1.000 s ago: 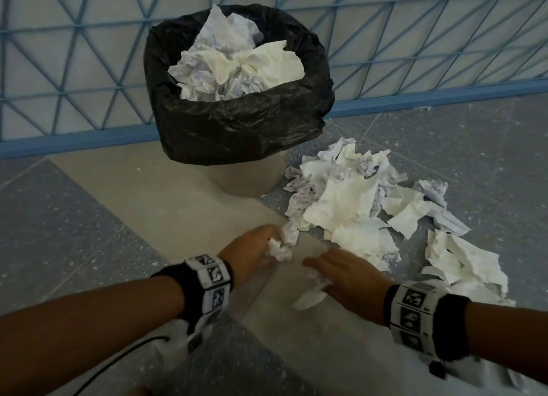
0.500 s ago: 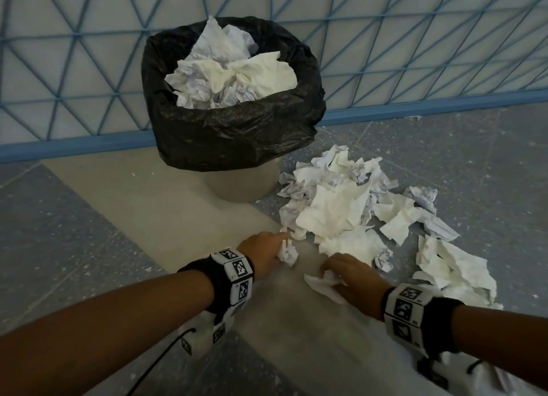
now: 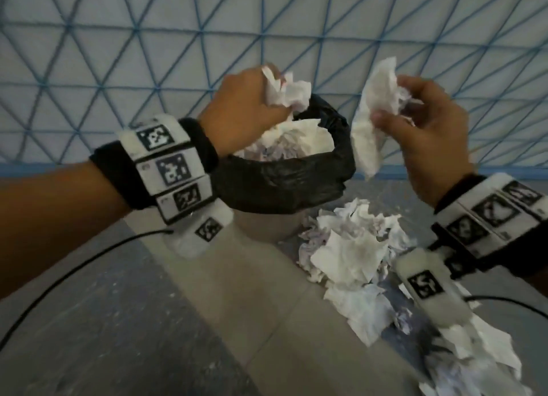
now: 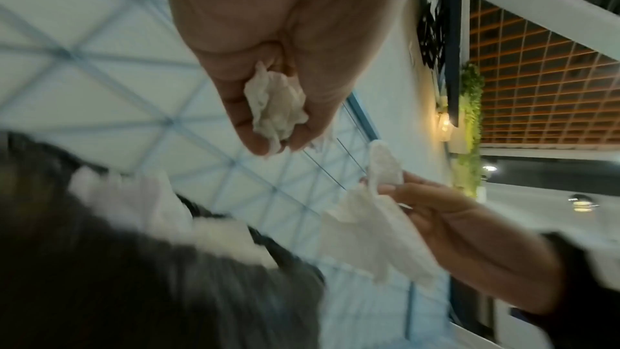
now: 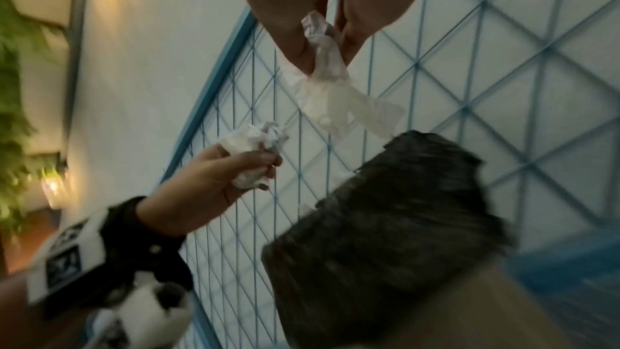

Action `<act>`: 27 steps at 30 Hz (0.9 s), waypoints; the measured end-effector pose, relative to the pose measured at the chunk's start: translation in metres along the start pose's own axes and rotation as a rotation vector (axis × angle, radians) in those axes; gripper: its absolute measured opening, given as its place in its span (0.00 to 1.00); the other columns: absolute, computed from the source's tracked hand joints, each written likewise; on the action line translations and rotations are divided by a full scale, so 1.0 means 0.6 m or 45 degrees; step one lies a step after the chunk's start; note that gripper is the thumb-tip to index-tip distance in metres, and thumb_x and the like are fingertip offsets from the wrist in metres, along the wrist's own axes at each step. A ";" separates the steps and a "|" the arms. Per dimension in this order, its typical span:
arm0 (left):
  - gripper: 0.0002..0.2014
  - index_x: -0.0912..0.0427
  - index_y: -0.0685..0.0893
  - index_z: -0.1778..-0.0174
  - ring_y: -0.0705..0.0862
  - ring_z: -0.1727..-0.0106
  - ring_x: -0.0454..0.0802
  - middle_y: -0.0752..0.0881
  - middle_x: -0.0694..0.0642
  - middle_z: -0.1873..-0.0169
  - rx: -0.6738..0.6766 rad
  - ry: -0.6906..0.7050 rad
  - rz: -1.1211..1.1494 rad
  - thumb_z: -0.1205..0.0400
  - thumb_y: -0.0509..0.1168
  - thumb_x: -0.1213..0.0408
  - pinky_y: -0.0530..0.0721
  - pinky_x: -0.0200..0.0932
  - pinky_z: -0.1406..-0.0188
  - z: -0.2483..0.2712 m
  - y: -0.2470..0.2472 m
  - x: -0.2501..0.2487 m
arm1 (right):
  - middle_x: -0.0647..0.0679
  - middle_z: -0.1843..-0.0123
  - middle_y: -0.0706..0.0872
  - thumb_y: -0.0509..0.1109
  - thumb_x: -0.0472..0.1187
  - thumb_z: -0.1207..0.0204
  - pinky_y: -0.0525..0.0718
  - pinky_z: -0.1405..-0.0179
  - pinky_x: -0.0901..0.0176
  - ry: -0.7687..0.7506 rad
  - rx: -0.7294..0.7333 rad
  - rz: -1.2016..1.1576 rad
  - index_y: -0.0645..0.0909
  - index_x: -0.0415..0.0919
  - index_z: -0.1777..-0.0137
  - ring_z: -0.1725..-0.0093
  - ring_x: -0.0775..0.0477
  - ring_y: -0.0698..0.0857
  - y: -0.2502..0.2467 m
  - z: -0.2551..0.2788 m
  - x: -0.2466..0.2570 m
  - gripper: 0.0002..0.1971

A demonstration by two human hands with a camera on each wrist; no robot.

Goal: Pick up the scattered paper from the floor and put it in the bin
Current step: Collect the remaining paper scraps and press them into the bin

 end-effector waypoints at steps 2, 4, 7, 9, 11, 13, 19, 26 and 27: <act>0.21 0.66 0.77 0.38 0.81 0.41 0.55 0.83 0.60 0.44 0.072 -0.103 -0.236 0.22 0.67 0.57 0.73 0.41 0.49 -0.050 0.004 0.034 | 0.40 0.46 0.81 0.73 0.42 0.40 0.84 0.43 0.51 -0.011 -0.035 0.033 0.79 0.57 0.51 0.50 0.46 0.81 0.041 -0.050 -0.001 0.16; 0.33 0.66 0.72 0.31 0.77 0.31 0.62 0.79 0.64 0.33 0.375 -0.230 -0.398 0.26 0.69 0.50 0.75 0.47 0.39 -0.066 0.044 0.069 | 0.42 0.48 0.81 0.73 0.38 0.35 0.84 0.41 0.51 0.021 0.061 0.213 0.81 0.47 0.41 0.52 0.46 0.81 0.097 -0.084 -0.016 0.20; 0.39 0.61 0.68 0.25 0.71 0.25 0.60 0.71 0.61 0.24 0.694 -0.293 -0.487 0.26 0.66 0.41 0.69 0.47 0.27 -0.058 0.080 0.100 | 0.41 0.48 0.76 0.73 0.34 0.32 0.77 0.50 0.58 0.087 0.300 0.563 0.71 0.41 0.33 0.53 0.47 0.77 0.165 -0.094 -0.052 0.26; 0.44 0.57 0.68 0.24 0.71 0.25 0.61 0.71 0.61 0.24 0.698 -0.274 -0.522 0.32 0.66 0.36 0.69 0.50 0.23 -0.057 0.076 0.115 | 0.39 0.52 0.77 0.70 0.33 0.31 0.74 0.56 0.56 0.043 0.399 0.742 0.65 0.44 0.45 0.53 0.44 0.78 0.179 -0.084 -0.066 0.20; 0.38 0.54 0.69 0.25 0.67 0.26 0.66 0.69 0.66 0.26 0.602 -0.232 -0.616 0.30 0.67 0.40 0.67 0.55 0.23 -0.054 0.061 0.124 | 0.37 0.45 0.81 0.68 0.35 0.29 0.76 0.45 0.47 0.003 0.535 1.083 0.66 0.47 0.48 0.45 0.36 0.79 0.186 -0.074 -0.083 0.15; 0.26 0.54 0.74 0.29 0.64 0.27 0.68 0.68 0.68 0.30 0.534 -0.213 -0.656 0.23 0.67 0.53 0.66 0.55 0.25 -0.049 0.055 0.126 | 0.36 0.36 0.80 0.67 0.41 0.25 0.74 0.35 0.44 0.022 0.725 1.398 0.76 0.42 0.41 0.36 0.32 0.77 0.192 -0.062 -0.097 0.13; 0.16 0.62 0.82 0.35 0.78 0.35 0.62 0.82 0.64 0.36 0.813 -0.109 -0.585 0.18 0.60 0.67 0.75 0.46 0.36 -0.028 0.128 0.096 | 0.38 0.30 0.80 0.61 0.43 0.20 0.76 0.34 0.54 0.242 1.067 1.321 0.77 0.37 0.33 0.31 0.38 0.78 0.223 -0.043 -0.090 0.18; 0.24 0.53 0.69 0.24 0.74 0.28 0.65 0.72 0.64 0.24 0.698 -0.099 -0.656 0.18 0.58 0.67 0.72 0.51 0.29 -0.046 0.098 0.069 | 0.36 0.28 0.77 0.58 0.46 0.19 0.68 0.29 0.55 0.060 0.814 1.181 0.73 0.33 0.31 0.28 0.38 0.74 0.165 -0.013 -0.063 0.22; 0.24 0.52 0.69 0.24 0.74 0.29 0.68 0.73 0.66 0.25 0.611 -0.019 -0.734 0.18 0.58 0.65 0.72 0.55 0.30 -0.049 0.084 0.056 | 0.35 0.28 0.76 0.60 0.46 0.21 0.66 0.28 0.55 -0.005 0.701 1.091 0.71 0.34 0.29 0.27 0.38 0.73 0.141 -0.006 -0.055 0.24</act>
Point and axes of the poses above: each hand's wrist, its own z-axis away from the middle knuckle, its own y-axis out of the palm, x = y × z, the point moved 7 cm from there along -z, towards the middle knuckle
